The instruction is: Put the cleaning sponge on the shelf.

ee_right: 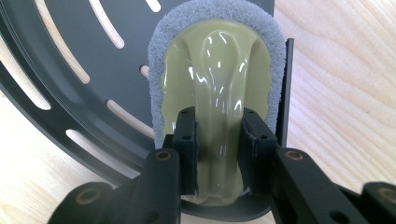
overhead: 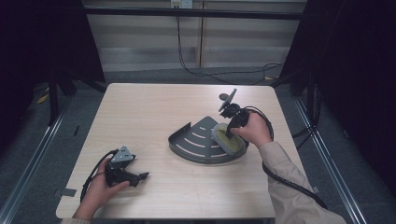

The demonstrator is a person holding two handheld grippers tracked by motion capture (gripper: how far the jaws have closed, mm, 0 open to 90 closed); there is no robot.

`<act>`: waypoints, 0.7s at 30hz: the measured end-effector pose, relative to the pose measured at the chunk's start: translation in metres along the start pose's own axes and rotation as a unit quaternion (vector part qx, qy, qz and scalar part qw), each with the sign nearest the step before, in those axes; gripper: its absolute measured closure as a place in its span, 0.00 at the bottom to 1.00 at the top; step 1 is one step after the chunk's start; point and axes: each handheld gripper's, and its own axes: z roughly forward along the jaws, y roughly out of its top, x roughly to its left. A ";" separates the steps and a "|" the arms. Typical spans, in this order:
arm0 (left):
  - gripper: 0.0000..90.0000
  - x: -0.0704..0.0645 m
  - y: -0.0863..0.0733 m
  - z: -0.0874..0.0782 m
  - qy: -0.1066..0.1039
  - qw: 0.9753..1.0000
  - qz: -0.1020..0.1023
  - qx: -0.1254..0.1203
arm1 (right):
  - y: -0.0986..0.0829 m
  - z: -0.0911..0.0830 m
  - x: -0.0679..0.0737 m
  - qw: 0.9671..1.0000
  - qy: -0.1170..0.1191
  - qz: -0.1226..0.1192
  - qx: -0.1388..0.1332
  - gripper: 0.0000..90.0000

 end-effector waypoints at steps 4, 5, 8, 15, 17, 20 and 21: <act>0.11 0.000 0.000 0.000 0.000 1.000 0.000 0.000 | 0.000 0.001 0.000 1.000 0.002 0.001 -0.002 0.79; 0.11 0.000 0.000 0.000 0.000 1.000 0.000 0.000 | -0.001 0.001 0.000 1.000 0.002 0.001 -0.002 0.79; 0.11 0.000 0.000 0.000 0.000 1.000 0.000 0.000 | -0.001 0.002 0.000 1.000 0.002 0.000 -0.007 0.79; 0.11 0.000 0.000 0.000 0.000 1.000 0.000 0.000 | -0.001 0.004 0.000 1.000 0.004 0.002 -0.009 0.79; 0.11 0.000 0.000 0.000 0.000 1.000 0.000 0.000 | -0.001 0.004 -0.001 1.000 0.004 0.001 -0.009 0.79; 0.11 0.000 0.000 0.000 0.000 1.000 0.000 0.000 | -0.001 0.005 -0.001 1.000 0.005 0.002 -0.011 0.78; 0.11 0.000 0.000 0.000 0.000 1.000 0.000 0.000 | -0.001 0.005 -0.002 1.000 0.004 0.001 -0.014 0.78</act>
